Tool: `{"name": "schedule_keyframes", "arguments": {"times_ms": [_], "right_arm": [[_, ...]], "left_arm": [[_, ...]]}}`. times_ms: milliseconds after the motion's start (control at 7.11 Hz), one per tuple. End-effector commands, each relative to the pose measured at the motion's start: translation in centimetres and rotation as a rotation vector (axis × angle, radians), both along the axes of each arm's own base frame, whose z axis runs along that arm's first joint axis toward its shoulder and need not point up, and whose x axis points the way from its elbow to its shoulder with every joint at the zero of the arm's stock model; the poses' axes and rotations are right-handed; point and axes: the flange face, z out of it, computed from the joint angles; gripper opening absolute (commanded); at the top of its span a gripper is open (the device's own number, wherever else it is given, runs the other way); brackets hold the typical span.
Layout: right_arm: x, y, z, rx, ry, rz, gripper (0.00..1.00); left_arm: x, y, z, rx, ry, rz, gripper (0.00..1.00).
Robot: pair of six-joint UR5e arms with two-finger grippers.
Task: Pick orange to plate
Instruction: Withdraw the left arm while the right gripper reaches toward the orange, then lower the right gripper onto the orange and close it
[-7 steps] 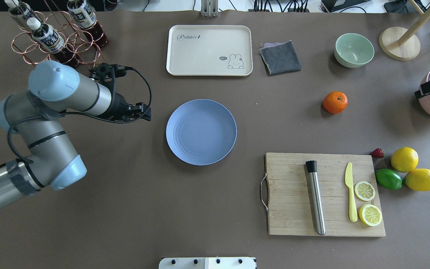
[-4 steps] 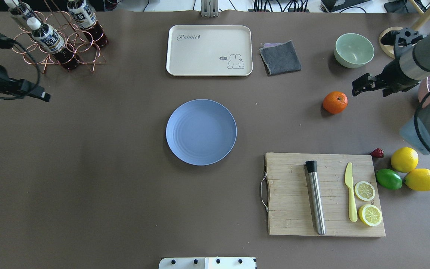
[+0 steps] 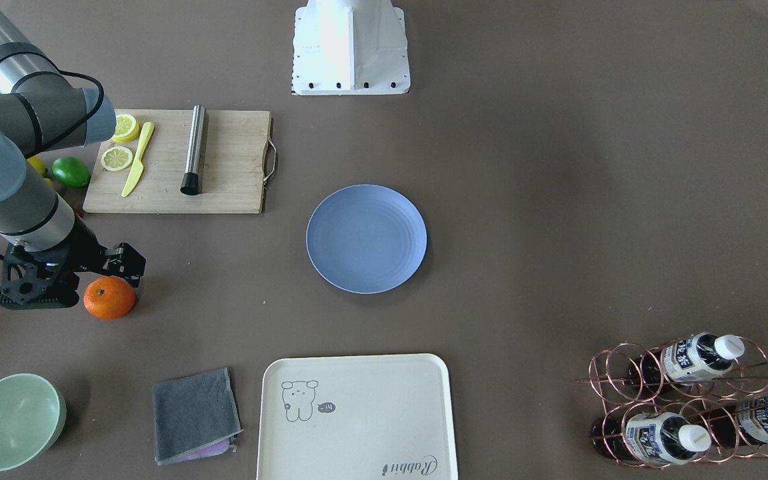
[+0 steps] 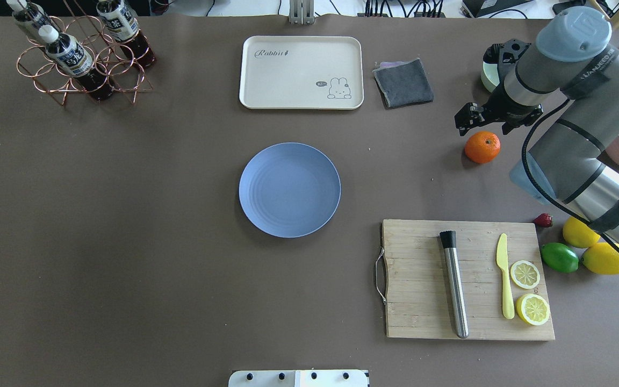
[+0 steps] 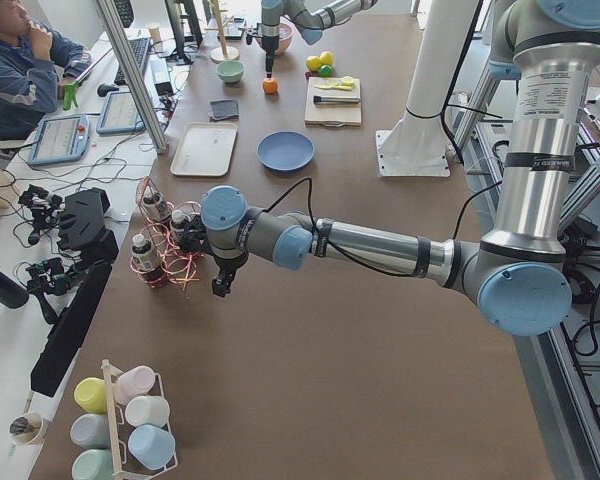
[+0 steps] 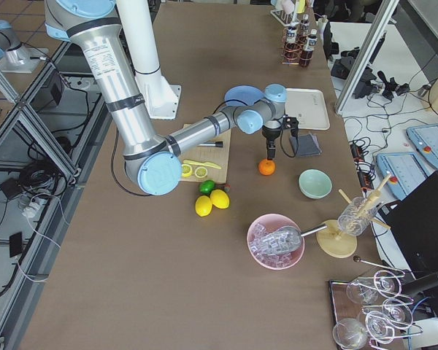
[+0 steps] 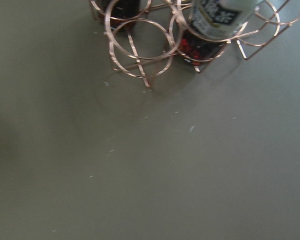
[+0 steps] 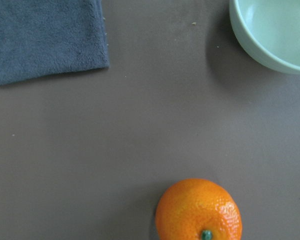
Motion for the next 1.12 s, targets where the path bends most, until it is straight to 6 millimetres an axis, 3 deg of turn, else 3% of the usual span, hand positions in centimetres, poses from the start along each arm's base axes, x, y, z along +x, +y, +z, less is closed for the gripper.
{"name": "schedule_keyframes", "arguments": {"times_ms": [0, 281, 984], "right_arm": [[-0.2, -0.6, 2.3, 0.003, 0.026, -0.048, 1.0], [0.2, 0.1, 5.0, 0.04, -0.016, -0.04, 1.0], [-1.4, 0.1, 5.9, 0.011, -0.002, -0.034, 0.96]], "left_arm": [[-0.8, 1.6, 3.5, -0.059, -0.009, 0.012, 0.98], [-0.9, 2.0, 4.2, -0.057, 0.0, 0.011, 0.98], [-0.9, 2.5, 4.6, -0.064, 0.002, 0.013, 0.98]]}}
